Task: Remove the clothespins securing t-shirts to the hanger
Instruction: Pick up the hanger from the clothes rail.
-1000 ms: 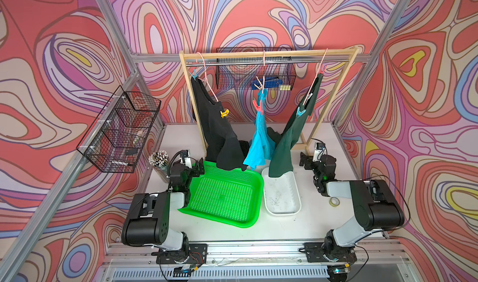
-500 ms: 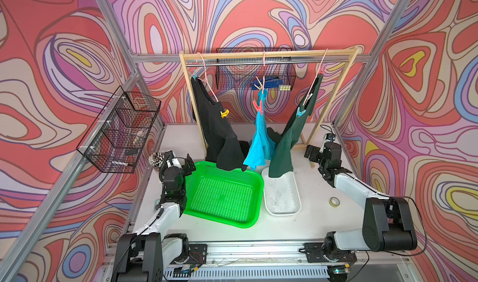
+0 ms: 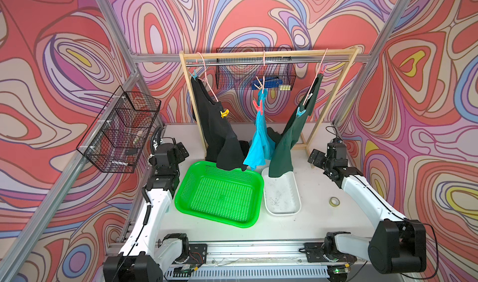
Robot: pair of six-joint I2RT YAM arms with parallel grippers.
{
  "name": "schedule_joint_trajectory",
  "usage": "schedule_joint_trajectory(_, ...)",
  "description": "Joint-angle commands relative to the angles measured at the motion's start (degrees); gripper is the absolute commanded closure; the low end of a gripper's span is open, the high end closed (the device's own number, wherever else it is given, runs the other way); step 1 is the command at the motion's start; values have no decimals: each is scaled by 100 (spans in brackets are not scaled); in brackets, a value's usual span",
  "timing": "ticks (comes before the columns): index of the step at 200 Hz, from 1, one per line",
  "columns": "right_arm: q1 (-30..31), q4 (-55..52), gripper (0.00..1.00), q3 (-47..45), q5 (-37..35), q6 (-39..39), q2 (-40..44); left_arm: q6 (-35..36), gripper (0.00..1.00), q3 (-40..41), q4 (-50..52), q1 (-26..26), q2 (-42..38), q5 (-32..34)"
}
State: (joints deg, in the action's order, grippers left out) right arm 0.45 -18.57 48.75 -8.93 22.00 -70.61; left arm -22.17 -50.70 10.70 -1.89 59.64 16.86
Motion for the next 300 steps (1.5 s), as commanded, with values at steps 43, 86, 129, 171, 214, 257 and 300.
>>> schedule_joint_trajectory(43, 25, -1009, 2, 577, 505, -55, 66, 382, 0, -1152, 2830, -22, -416, -1267)
schedule_joint_trajectory(86, 25, -1266, 2, 653, 961, -47, 193, 700, 0, -2084, 3984, -22, -372, -2113)
schedule_joint_trajectory(129, 24, -1457, 2, 585, 990, -94, 370, 690, 0, -2832, 4465, -22, -373, -3090)
schedule_joint_trajectory(171, 18, -1626, 2, 558, 1104, -110, 451, 493, 0, -3321, 4576, -22, -443, -3687)
schedule_joint_trajectory(214, 24, -1660, 2, 493, 1239, -66, 452, 97, 0, -3703, 4347, 28, -487, -4275)
schedule_joint_trajectory(257, 22, -1640, 2, 442, 1367, -11, 384, -215, 0, -4239, 4245, 386, -399, -4408)
schedule_joint_trajectory(300, 22, -1589, 2, 445, 1329, 5, 382, -557, 0, -4546, 4009, 1087, 18, -4382)
